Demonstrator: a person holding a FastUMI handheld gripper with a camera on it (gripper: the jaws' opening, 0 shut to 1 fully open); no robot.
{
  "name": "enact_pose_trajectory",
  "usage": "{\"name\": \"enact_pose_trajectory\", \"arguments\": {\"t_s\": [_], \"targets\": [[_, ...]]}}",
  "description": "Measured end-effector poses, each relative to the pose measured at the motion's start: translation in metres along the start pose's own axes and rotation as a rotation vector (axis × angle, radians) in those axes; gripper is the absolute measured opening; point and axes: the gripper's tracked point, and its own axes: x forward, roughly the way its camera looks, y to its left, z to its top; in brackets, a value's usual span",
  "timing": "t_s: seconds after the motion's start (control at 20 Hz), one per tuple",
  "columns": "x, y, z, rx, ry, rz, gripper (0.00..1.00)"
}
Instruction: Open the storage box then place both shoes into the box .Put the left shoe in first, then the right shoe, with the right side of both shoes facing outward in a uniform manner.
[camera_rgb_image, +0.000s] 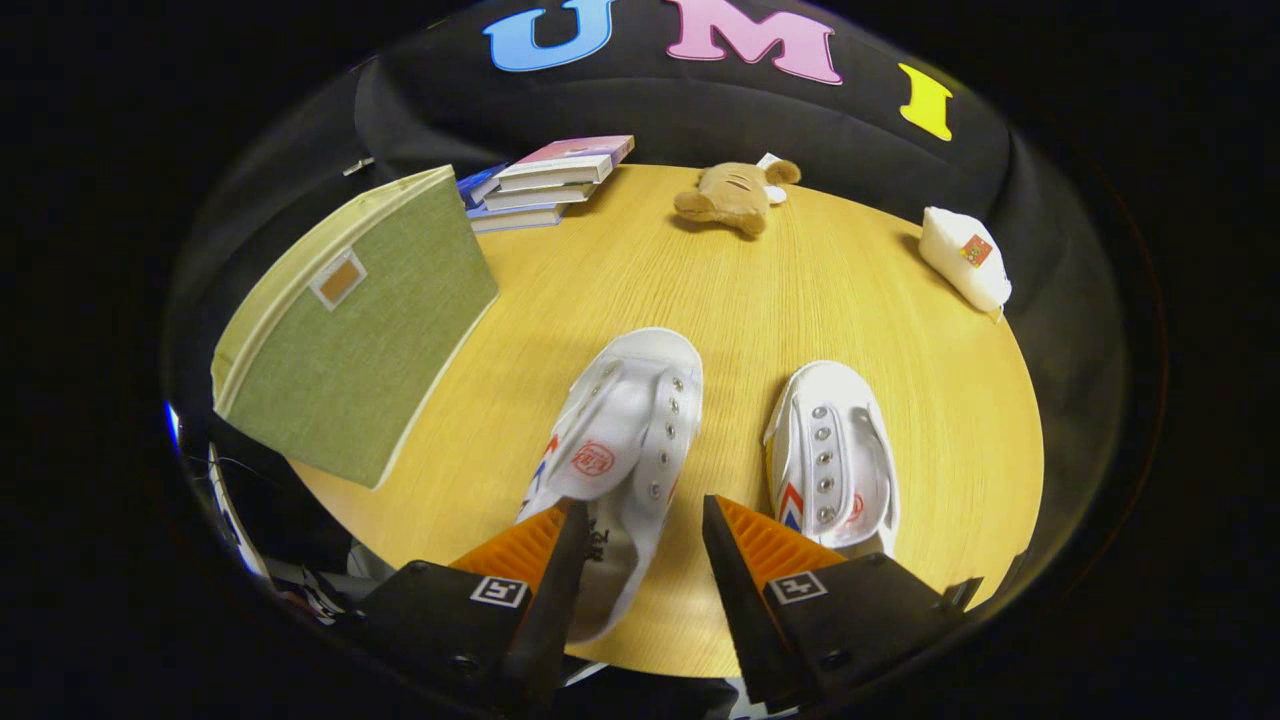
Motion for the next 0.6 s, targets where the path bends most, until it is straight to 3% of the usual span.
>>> {"name": "enact_pose_trajectory", "arguments": {"t_s": [0.15, 0.2, 0.3, 0.35, 0.45, 0.6], "targets": [[0.017, -0.012, 0.014, 0.029, -0.042, -0.061, 0.44], [0.025, -0.013, 0.013, 0.037, -0.026, -0.072, 0.44], [0.026, -0.021, 0.008, 0.061, 0.002, -0.121, 0.28], [0.025, -0.018, 0.011, 0.082, -0.001, -0.102, 0.12], [0.026, -0.016, 0.013, 0.142, 0.015, -0.067, 0.07], [0.009, -0.015, 0.022, 0.223, 0.018, -0.047, 0.07]]}}
